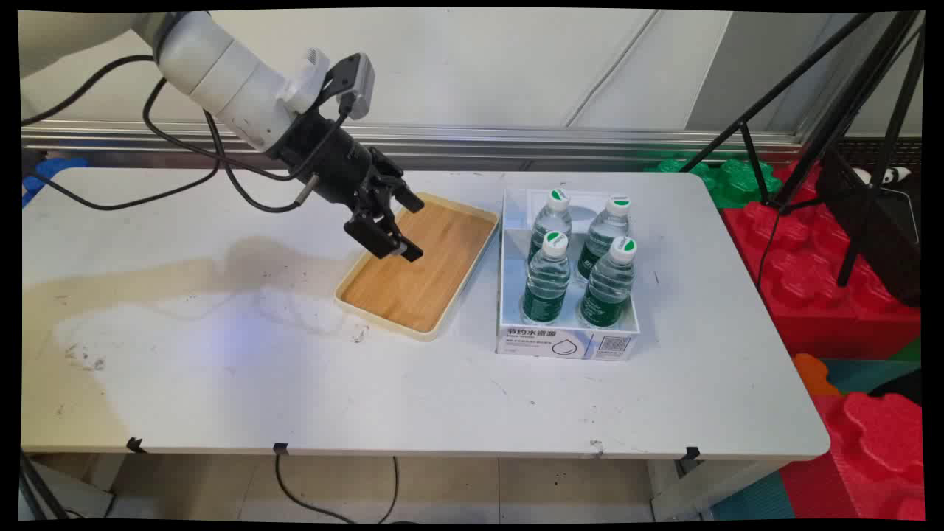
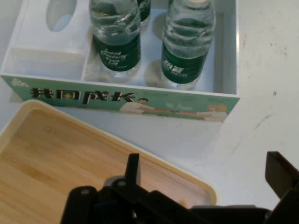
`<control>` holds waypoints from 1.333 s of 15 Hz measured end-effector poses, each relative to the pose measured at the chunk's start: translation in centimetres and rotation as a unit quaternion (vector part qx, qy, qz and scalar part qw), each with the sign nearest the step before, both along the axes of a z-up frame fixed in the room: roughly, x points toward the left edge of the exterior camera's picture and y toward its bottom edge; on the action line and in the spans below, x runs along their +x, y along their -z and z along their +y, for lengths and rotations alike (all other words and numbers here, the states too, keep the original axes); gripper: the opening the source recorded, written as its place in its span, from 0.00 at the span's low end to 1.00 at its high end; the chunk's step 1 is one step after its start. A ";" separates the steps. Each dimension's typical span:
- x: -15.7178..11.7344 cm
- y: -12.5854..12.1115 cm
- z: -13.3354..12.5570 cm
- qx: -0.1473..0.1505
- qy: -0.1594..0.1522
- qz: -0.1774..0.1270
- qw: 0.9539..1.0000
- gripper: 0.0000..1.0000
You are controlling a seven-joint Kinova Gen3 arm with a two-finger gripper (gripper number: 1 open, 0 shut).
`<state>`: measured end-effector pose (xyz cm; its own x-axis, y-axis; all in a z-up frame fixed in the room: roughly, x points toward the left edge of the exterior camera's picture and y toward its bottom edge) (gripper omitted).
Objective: Pick up the green bottle from the white box
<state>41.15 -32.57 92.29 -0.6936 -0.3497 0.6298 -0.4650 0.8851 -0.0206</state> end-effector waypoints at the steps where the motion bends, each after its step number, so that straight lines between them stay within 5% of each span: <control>1: 0.0 -0.1 -0.1 0.001 -0.003 -0.001 1.000 1.00; 11: -2.6 -2.2 -0.5 -0.012 -0.032 0.015 0.999 1.00; 20: -9.4 -2.9 -0.5 -0.042 -0.037 0.007 0.998 1.00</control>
<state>31.70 -33.04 95.18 -0.6588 -0.3458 0.6682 -0.5301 0.8436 -0.0860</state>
